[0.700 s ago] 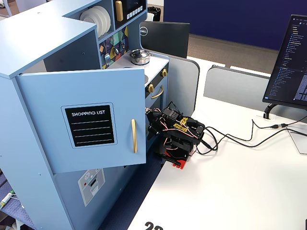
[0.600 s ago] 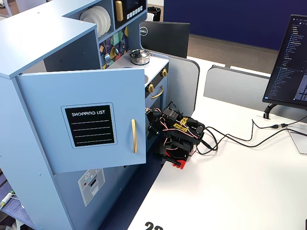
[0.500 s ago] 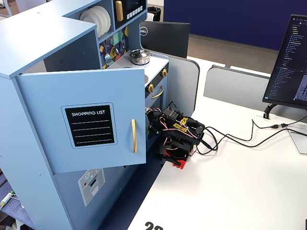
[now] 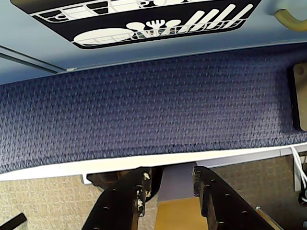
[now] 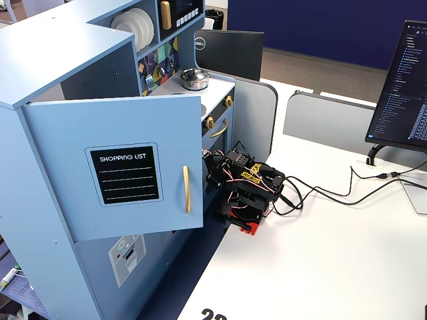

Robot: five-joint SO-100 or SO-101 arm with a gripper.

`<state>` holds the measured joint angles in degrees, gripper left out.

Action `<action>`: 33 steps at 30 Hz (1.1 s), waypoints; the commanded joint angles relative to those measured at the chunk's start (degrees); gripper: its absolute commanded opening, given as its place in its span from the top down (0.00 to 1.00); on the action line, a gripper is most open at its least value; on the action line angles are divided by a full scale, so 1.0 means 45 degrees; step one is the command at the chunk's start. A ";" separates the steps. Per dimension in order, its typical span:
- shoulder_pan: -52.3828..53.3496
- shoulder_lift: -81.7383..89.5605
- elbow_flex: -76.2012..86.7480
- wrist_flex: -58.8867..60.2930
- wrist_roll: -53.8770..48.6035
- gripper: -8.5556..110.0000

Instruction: Pick up the green pineapple from the left cabinet and place it in the gray recipient

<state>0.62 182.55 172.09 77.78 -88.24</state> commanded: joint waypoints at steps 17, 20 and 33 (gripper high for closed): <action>-0.8965 -0.0547 -0.4277 -0.6875 0.1836 0.91; -1.0820 -0.1602 -0.5508 -1.0098 0.0566 0.91; -1.0625 -0.6211 -0.8164 -1.6543 0.0352 0.67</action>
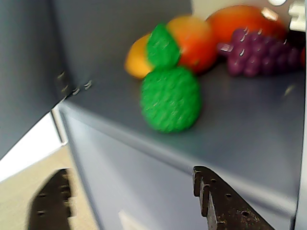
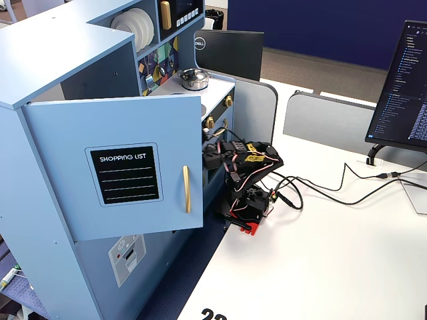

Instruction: Pick up the green pineapple from the left cabinet and place it in the gray recipient

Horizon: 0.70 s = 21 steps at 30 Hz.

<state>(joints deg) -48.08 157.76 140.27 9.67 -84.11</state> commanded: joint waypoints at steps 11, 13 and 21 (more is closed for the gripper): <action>0.0645 -0.3535 -0.1836 -0.3496 -0.1699 0.57; 0.0664 -0.4121 -0.2109 -0.4004 -0.1758 0.56; 0.0625 -0.6016 -0.3125 -0.5039 -0.1953 0.56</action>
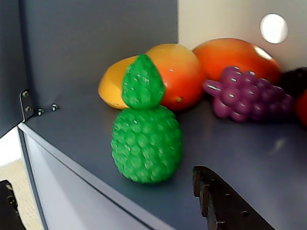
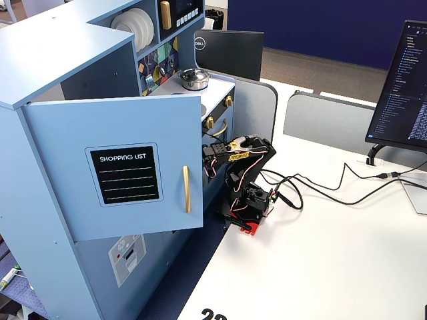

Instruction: Pick up the green pineapple from the left cabinet and place it in the gray recipient

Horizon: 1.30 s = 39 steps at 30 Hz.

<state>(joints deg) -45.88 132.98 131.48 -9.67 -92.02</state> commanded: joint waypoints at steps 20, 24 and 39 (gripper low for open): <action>0.0176 -0.4141 -0.3535 -0.1855 -0.0527 0.57; 0.0215 -0.4844 -0.4258 -0.1875 -0.0547 0.57; 0.0332 -0.7383 -0.6543 -0.1953 -0.0508 0.57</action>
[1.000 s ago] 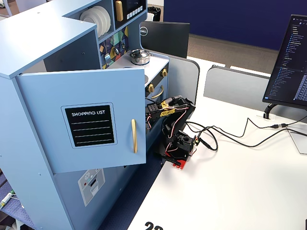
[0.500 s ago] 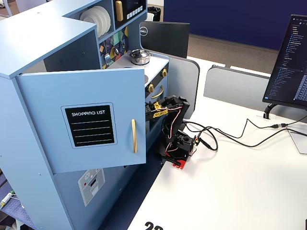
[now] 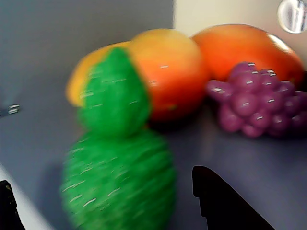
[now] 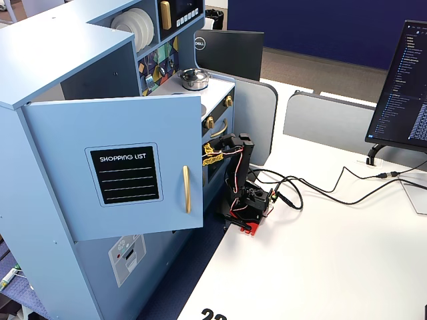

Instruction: Pick up the green pineapple from the left cabinet and place it in the gray recipient

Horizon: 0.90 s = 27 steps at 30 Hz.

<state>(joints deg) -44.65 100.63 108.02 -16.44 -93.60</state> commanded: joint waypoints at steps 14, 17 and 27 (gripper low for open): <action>-0.1250 0.0586 -0.1133 -0.0703 -0.0508 0.93; -0.2168 0.2891 0.0195 -0.0059 -0.0801 0.93; -0.1621 1.1523 0.3770 0.2168 -0.0937 0.93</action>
<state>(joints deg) -56.34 138.08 124.28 -8.44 -98.26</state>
